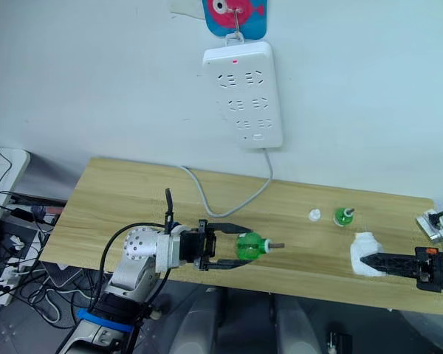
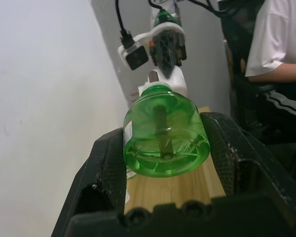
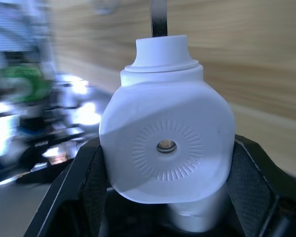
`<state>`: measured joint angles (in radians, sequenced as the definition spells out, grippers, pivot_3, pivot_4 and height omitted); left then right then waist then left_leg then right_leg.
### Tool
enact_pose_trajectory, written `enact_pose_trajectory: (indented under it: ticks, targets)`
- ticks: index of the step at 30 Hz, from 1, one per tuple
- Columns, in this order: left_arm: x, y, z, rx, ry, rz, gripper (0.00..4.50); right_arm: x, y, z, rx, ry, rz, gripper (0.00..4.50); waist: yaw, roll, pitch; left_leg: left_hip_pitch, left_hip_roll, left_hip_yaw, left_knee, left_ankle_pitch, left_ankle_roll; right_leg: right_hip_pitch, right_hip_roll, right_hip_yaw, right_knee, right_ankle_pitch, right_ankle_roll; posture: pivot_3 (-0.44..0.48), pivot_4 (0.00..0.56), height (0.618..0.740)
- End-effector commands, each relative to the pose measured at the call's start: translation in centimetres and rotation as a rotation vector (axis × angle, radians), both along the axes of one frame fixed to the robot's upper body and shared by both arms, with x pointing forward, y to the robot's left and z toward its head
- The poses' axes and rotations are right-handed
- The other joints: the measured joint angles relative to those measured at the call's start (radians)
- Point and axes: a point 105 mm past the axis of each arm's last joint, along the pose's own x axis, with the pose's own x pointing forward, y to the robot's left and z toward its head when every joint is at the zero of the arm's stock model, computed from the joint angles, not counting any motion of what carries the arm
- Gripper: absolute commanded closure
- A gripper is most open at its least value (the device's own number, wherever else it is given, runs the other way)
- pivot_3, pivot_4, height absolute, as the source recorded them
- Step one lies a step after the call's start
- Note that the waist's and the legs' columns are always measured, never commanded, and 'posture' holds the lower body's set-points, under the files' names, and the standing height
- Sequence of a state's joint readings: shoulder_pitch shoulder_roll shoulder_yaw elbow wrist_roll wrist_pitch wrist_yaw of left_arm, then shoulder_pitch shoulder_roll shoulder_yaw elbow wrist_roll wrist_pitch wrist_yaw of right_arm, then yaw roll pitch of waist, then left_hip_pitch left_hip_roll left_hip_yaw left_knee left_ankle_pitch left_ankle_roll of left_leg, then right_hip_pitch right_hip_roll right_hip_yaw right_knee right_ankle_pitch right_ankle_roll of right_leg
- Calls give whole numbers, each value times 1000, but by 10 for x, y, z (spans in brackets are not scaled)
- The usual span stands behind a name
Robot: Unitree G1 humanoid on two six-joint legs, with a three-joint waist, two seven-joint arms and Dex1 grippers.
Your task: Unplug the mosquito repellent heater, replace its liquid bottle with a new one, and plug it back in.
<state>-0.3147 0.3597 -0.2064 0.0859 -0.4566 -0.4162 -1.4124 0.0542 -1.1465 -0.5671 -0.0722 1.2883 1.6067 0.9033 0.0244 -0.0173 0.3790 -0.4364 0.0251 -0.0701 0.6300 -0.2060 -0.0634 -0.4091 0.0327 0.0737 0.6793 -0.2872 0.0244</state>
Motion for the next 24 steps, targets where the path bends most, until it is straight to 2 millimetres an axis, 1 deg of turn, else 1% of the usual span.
enact_pose_trajectory:
  ticks: [1, 3, 5, 6, 8, 13, 16, 17, 20, 24]
  targets:
    - [-3, 0, 9, -43, -46, -17, 2260, -6, 18, 21, 108, -35, 82, 1567, 0, -3, 2, 0, 0, 0, 0, 0, 0, 0, 0, 0, 0, 0, 0, 128, 399, 740]
    - [-2, -3, 11, -55, -59, -23, 2260, -8, 29, 26, 150, -44, 120, 1567, 0, -4, 2, 0, 0, -1, 0, 0, 0, 0, 1, -1, 0, 0, 0, 129, 402, 740]
    - [-2, -6, 13, -67, -73, -30, 2260, -6, 41, 30, 179, -68, 122, 1567, 0, -4, 3, -1, 0, -1, 0, 0, 0, 0, 1, -1, 0, 0, 0, 129, 402, 740]
    - [-2, -7, 14, -73, -77, -32, 2260, -4, 45, 30, 190, -76, 114, 1567, 0, -4, 3, -1, 0, -1, 0, 0, 0, -1, 1, -1, 0, 0, 0, 124, 391, 740]
    - [-2, -10, 15, -83, -82, -34, 2260, -3, 51, 30, 205, -89, 112, 1567, -1, -5, 3, -2, 0, -1, 0, 0, 0, -1, 1, -2, -1, 0, 0, 124, 391, 740]
    - [-5, -15, 17, -91, -94, -58, 2260, -1, 63, 27, 218, -137, 123, 1567, 0, -5, 3, -2, 0, -2, 0, 0, 0, -1, 2, -2, -1, 0, 0, 122, 387, 740]
    - [-4, -16, 16, -91, -86, -54, 2260, -5, 68, 28, 233, -148, 151, 1567, 0, -5, 3, -2, 0, -2, 0, 0, 0, -1, 2, -2, -1, 0, 0, 122, 387, 740]
    - [-3, -16, 16, -91, -85, -53, 2260, -6, 70, 28, 234, -150, 157, 1567, 0, -5, 3, -2, 0, -2, 0, 0, 0, -1, 1, -2, -1, 0, 0, 119, 380, 740]
    - [-3, -17, 16, -91, -79, -55, 2260, -8, 74, 28, 237, -160, 168, 1567, 0, -5, 3, -2, 0, -2, 0, 0, 0, -1, 1, -2, -1, 0, 0, 117, 381, 740]
    - [-4, -18, 15, -88, -77, -67, 2260, -6, 78, 29, 243, -185, 176, 1567, 0, -5, 3, -2, 1, -2, 0, 0, 0, -1, 1, -2, -1, 0, 0, 115, 378, 740]
